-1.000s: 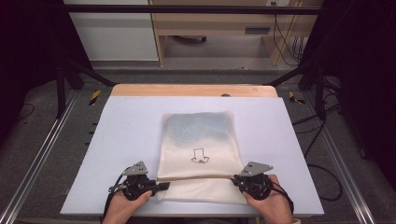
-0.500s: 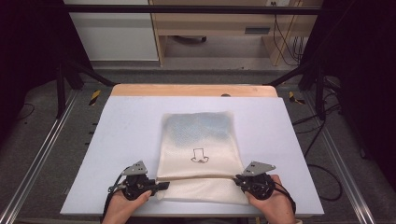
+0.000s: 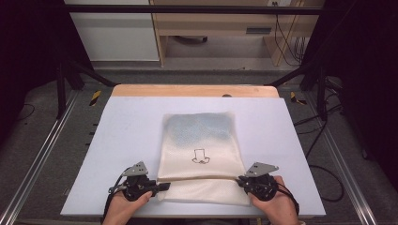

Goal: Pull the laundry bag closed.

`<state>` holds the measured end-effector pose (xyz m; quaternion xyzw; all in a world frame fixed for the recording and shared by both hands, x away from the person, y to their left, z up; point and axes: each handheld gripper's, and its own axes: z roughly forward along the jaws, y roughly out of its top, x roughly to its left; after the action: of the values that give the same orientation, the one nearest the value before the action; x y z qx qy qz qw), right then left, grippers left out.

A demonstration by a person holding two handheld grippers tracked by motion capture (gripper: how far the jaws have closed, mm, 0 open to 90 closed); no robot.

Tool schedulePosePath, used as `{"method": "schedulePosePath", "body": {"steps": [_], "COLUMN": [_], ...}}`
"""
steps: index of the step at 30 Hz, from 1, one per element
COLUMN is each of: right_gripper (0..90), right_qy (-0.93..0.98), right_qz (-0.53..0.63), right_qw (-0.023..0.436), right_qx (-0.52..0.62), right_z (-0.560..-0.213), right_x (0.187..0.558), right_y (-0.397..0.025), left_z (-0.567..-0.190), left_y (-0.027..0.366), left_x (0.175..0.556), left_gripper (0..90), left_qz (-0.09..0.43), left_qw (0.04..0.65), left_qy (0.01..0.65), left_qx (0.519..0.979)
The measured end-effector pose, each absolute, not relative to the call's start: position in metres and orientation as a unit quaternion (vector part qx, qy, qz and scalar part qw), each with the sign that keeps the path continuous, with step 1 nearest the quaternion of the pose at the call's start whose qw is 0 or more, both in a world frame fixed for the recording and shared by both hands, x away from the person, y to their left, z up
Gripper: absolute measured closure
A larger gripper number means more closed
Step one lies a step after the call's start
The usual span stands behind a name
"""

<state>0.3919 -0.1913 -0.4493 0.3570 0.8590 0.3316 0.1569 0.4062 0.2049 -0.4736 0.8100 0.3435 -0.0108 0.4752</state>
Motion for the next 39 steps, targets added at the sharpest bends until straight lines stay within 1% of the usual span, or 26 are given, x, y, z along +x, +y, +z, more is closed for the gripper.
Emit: {"method": "schedulePosePath", "body": {"steps": [39], "right_gripper": [81.4], "right_qy": [0.857], "right_qz": [0.313], "right_qw": [0.154], "right_qx": [0.379], "right_z": [-0.455], "right_x": [0.389], "right_y": [-0.208], "left_z": [-0.472], "left_y": [0.207], "left_x": [0.406], "left_gripper": [82.2], "left_qz": [-0.01], "left_qw": [0.476], "left_qy": [0.345], "left_qx": [0.809]}}
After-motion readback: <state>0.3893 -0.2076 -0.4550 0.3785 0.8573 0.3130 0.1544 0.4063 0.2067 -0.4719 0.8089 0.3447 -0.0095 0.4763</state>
